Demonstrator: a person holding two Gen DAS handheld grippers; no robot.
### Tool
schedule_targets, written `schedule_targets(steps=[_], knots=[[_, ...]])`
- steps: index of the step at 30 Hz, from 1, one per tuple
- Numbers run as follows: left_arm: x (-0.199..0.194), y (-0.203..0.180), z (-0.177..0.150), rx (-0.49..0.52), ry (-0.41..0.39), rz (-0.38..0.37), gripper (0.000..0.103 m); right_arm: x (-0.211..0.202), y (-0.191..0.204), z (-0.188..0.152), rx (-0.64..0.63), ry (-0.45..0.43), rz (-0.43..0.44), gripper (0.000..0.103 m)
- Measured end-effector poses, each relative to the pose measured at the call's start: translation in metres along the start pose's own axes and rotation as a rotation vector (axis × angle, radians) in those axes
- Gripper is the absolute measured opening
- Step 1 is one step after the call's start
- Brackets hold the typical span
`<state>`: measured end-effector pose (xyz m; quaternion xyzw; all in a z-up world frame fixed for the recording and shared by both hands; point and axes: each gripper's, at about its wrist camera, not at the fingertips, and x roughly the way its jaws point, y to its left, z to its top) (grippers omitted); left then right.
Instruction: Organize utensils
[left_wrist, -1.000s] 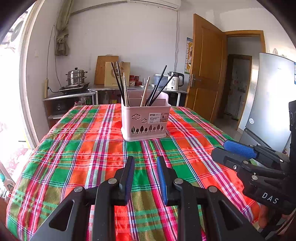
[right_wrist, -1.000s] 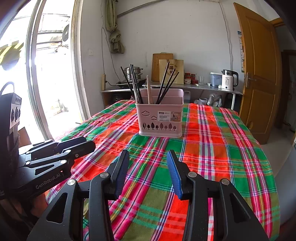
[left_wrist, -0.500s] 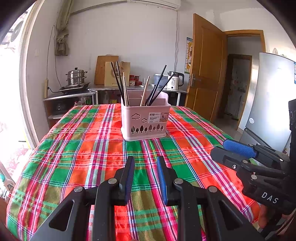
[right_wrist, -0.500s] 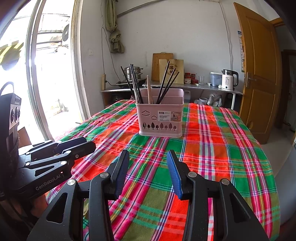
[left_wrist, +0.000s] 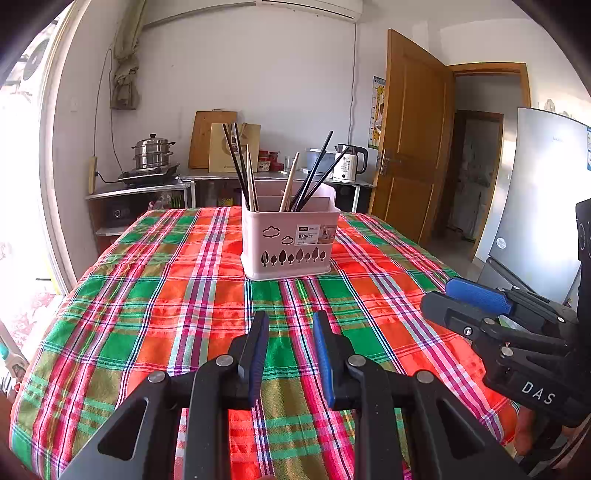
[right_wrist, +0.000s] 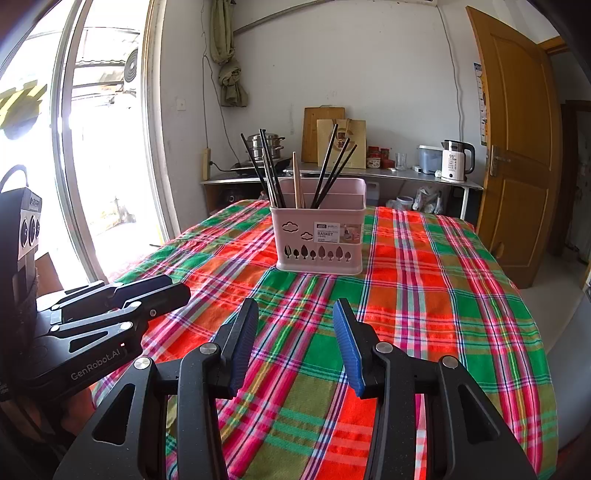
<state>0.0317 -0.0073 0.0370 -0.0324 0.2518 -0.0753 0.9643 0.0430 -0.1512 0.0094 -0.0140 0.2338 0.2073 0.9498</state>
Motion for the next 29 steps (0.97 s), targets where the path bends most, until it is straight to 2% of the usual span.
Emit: schedule_targets(steps=[29], knots=[[-0.0008,-0.0029,-0.0048,0.007,-0.001,0.001,0.024,-0.0005,-0.0017,-0.0002,-0.003,0.008,-0.002,0.043]])
